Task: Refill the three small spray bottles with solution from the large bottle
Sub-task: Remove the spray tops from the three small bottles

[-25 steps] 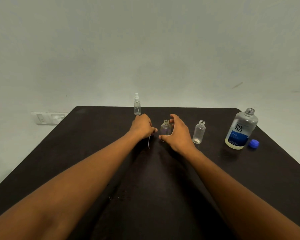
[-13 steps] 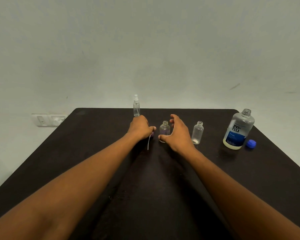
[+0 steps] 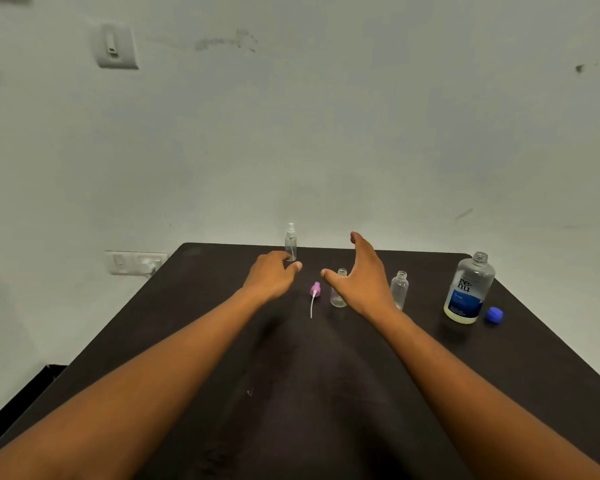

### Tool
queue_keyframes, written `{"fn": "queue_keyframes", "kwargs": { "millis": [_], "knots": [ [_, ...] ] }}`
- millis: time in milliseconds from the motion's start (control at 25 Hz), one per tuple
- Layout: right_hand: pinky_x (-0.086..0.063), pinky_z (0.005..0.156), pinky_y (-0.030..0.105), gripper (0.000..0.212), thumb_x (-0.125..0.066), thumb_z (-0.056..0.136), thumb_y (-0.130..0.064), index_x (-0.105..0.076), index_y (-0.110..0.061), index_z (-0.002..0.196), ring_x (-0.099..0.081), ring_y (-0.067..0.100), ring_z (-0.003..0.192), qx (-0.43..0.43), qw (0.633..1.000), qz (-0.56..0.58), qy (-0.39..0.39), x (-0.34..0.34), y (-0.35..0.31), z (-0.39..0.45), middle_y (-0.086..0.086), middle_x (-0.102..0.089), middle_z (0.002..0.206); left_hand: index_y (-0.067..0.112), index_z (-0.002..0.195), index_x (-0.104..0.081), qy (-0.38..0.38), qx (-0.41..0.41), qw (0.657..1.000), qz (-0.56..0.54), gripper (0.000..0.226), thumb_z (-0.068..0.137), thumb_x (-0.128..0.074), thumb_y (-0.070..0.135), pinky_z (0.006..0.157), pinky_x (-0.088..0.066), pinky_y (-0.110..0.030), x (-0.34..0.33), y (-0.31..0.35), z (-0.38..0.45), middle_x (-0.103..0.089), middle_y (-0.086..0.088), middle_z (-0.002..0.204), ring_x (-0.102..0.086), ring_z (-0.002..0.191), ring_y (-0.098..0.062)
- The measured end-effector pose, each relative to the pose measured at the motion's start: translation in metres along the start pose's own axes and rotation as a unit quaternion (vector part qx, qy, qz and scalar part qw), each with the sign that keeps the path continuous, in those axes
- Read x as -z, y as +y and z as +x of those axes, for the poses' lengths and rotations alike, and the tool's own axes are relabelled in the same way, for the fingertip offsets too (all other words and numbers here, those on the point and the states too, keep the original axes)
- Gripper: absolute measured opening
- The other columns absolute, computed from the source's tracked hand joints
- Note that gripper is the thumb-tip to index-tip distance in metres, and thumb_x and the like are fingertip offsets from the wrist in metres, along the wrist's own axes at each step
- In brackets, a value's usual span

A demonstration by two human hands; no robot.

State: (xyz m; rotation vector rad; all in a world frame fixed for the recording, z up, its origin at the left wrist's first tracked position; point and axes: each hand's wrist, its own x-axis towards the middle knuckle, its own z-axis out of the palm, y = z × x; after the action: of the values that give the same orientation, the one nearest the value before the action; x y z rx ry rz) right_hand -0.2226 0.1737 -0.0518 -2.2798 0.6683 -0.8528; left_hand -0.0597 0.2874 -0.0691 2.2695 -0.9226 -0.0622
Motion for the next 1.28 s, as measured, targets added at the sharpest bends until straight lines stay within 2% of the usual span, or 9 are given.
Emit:
{"fn": "queue_keyframes", "kwargs": {
  "millis": [240, 480, 640, 760, 840, 880, 1040, 1160, 1280],
  "knots": [
    [-0.036, 0.119, 0.039, 0.093, -0.078, 0.083, -0.040, -0.028, -0.018, 0.158, -0.035, 0.021, 0.149, 0.026, 0.999, 0.007, -0.022, -0.010, -0.038, -0.017, 0.001, -0.035, 0.163, 0.015, 0.155, -0.041, 0.020, -0.031, 0.999, -0.007, 0.061, 0.103, -0.054, 0.043, 0.118, -0.038, -0.042, 0.043, -0.020, -0.037, -0.046, -0.007, 0.158, -0.044, 0.145, -0.026],
    [-0.040, 0.117, 0.045, 0.091, -0.078, 0.082, -0.043, -0.031, -0.017, 0.156, -0.040, 0.024, 0.146, 0.010, 0.999, 0.024, -0.035, -0.030, -0.060, -0.022, 0.002, -0.040, 0.160, 0.022, 0.158, -0.034, 0.031, -0.061, 0.998, 0.001, 0.062, 0.103, -0.051, 0.046, 0.123, -0.029, -0.042, 0.067, -0.037, -0.049, -0.035, -0.002, 0.164, -0.031, 0.152, -0.023],
    [-0.039, 0.116, 0.042, 0.087, -0.076, 0.085, -0.041, -0.032, -0.015, 0.155, -0.040, 0.024, 0.146, -0.011, 0.999, 0.033, -0.042, -0.050, -0.059, -0.011, 0.003, -0.041, 0.159, 0.024, 0.161, -0.027, 0.030, -0.074, 0.997, 0.018, 0.066, 0.103, -0.050, 0.047, 0.125, -0.025, -0.044, 0.065, -0.052, -0.041, -0.028, -0.003, 0.167, -0.024, 0.155, -0.024],
    [-0.041, 0.101, 0.029, 0.071, -0.075, 0.087, -0.034, -0.042, -0.012, 0.146, -0.050, 0.020, 0.133, -0.015, 0.998, 0.039, -0.049, -0.069, -0.056, 0.004, 0.004, -0.051, 0.148, 0.024, 0.162, -0.021, 0.031, -0.080, 0.995, 0.054, 0.069, 0.104, -0.049, 0.048, 0.126, -0.022, -0.046, 0.056, -0.067, -0.027, -0.022, -0.004, 0.169, -0.017, 0.157, -0.025],
    [-0.037, 0.090, 0.024, 0.060, -0.075, 0.088, -0.029, -0.047, -0.013, 0.138, -0.051, 0.013, 0.117, -0.021, 0.997, 0.046, -0.054, -0.083, -0.052, 0.017, 0.004, -0.055, 0.136, 0.024, 0.163, -0.020, 0.030, -0.078, 0.993, 0.077, 0.069, 0.104, -0.048, 0.047, 0.126, -0.022, -0.047, 0.050, -0.078, -0.013, -0.020, -0.006, 0.169, -0.016, 0.157, -0.026],
    [-0.037, 0.088, 0.023, 0.057, -0.075, 0.088, -0.027, -0.047, -0.013, 0.136, -0.051, 0.012, 0.115, -0.023, 0.997, 0.052, -0.055, -0.090, -0.050, 0.026, 0.004, -0.056, 0.134, 0.024, 0.163, -0.020, 0.031, -0.076, 0.993, 0.088, 0.069, 0.104, -0.047, 0.047, 0.126, -0.022, -0.049, 0.047, -0.083, -0.006, -0.020, -0.006, 0.169, -0.016, 0.157, -0.026],
    [-0.036, 0.090, 0.024, 0.065, -0.074, 0.089, -0.025, -0.041, -0.012, 0.145, -0.052, 0.023, 0.128, -0.052, 0.995, 0.066, -0.050, -0.122, -0.036, 0.062, 0.007, -0.052, 0.141, 0.025, 0.163, -0.018, 0.037, -0.079, 0.987, 0.133, 0.069, 0.104, -0.046, 0.049, 0.126, -0.018, -0.054, 0.036, -0.105, 0.026, -0.017, -0.007, 0.170, -0.014, 0.157, -0.028],
    [-0.037, 0.092, 0.026, 0.072, -0.076, 0.089, -0.021, -0.036, -0.011, 0.148, -0.050, 0.029, 0.133, -0.088, 0.993, 0.070, -0.036, -0.151, -0.018, 0.094, 0.011, -0.048, 0.146, 0.027, 0.163, -0.012, 0.013, -0.080, 0.983, 0.166, 0.073, 0.103, -0.045, 0.050, 0.127, -0.011, -0.055, 0.024, -0.122, 0.053, -0.009, -0.005, 0.171, -0.007, 0.158, -0.029],
    [-0.044, 0.101, 0.034, 0.076, -0.079, 0.087, -0.023, -0.034, -0.009, 0.148, -0.049, 0.031, 0.135, -0.112, 0.992, 0.052, -0.013, -0.172, -0.001, 0.123, 0.013, -0.046, 0.147, 0.026, 0.164, -0.009, 0.003, -0.088, 0.980, 0.181, 0.075, 0.103, -0.046, 0.050, 0.127, -0.008, -0.055, 0.014, -0.132, 0.074, -0.006, -0.006, 0.172, -0.004, 0.158, -0.030]
  ]
}}
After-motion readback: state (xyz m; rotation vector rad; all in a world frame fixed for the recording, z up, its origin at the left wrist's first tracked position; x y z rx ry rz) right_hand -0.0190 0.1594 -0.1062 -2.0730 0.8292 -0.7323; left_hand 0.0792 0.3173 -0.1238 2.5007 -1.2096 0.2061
